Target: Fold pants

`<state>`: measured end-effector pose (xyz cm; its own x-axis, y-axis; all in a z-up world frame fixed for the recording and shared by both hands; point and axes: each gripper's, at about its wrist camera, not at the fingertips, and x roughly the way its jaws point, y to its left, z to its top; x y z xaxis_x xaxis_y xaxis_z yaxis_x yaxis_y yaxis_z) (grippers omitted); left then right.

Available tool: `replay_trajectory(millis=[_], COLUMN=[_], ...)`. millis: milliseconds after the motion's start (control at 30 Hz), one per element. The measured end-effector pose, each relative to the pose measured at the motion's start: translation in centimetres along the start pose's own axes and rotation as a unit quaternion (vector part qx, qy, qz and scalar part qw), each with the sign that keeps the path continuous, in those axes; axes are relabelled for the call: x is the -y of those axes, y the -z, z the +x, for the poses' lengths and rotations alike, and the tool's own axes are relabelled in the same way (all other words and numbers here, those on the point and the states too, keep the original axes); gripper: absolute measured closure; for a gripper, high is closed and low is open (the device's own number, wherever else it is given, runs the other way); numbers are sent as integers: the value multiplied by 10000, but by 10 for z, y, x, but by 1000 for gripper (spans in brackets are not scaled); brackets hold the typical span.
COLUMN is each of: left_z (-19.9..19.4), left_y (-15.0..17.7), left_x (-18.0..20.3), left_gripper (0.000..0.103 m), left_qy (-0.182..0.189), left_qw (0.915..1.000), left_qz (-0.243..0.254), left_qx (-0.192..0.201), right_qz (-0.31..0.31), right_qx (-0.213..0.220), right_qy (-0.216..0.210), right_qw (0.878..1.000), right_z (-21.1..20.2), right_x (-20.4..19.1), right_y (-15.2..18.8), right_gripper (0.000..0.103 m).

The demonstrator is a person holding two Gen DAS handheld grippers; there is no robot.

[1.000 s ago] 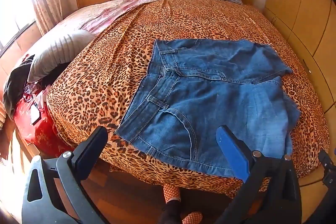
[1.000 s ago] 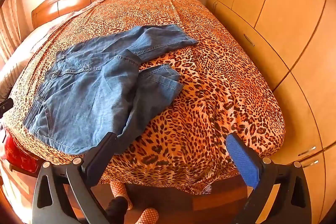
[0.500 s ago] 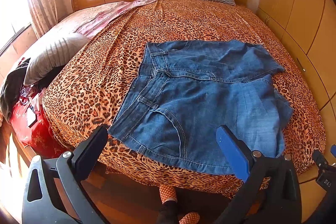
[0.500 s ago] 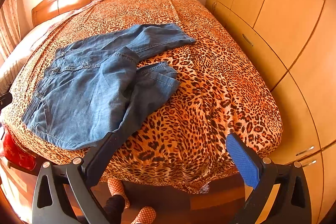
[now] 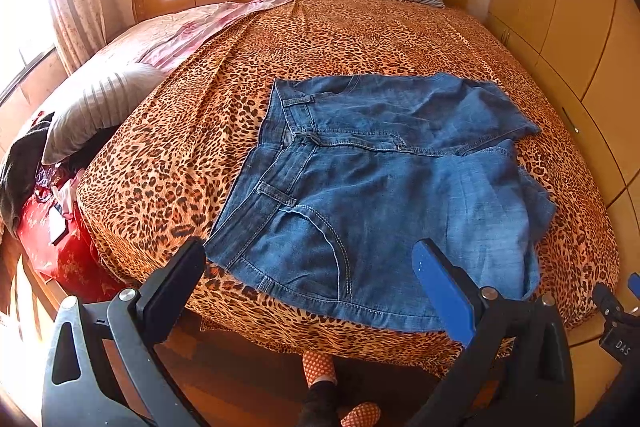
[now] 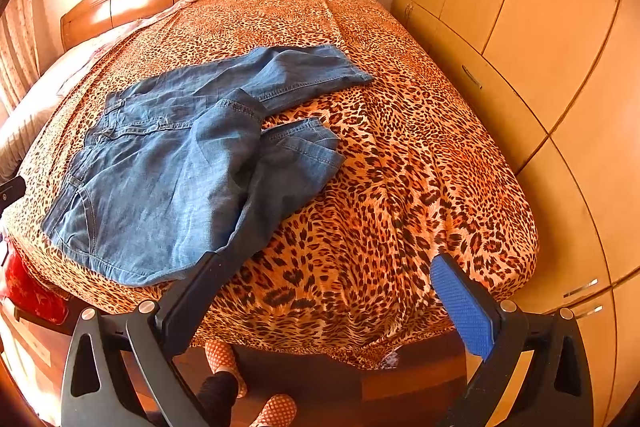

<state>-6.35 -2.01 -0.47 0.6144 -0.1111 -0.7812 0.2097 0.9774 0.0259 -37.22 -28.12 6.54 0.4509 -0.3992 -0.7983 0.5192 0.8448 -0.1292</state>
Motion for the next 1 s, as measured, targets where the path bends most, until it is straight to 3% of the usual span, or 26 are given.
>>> replay_trajectory(millis=[1000], left_z=[11], left_y=[-3], left_x=[-3], left_gripper=[0], left_qy=[55], left_qw=[9999], left_qz=[-34], left_qx=[-139], right_qz=[-63], right_qx=[-70], right_qy=[-3], right_qw=[10000], right_z=[7], right_x=[-6], right_y=[-3], right_gripper=[0])
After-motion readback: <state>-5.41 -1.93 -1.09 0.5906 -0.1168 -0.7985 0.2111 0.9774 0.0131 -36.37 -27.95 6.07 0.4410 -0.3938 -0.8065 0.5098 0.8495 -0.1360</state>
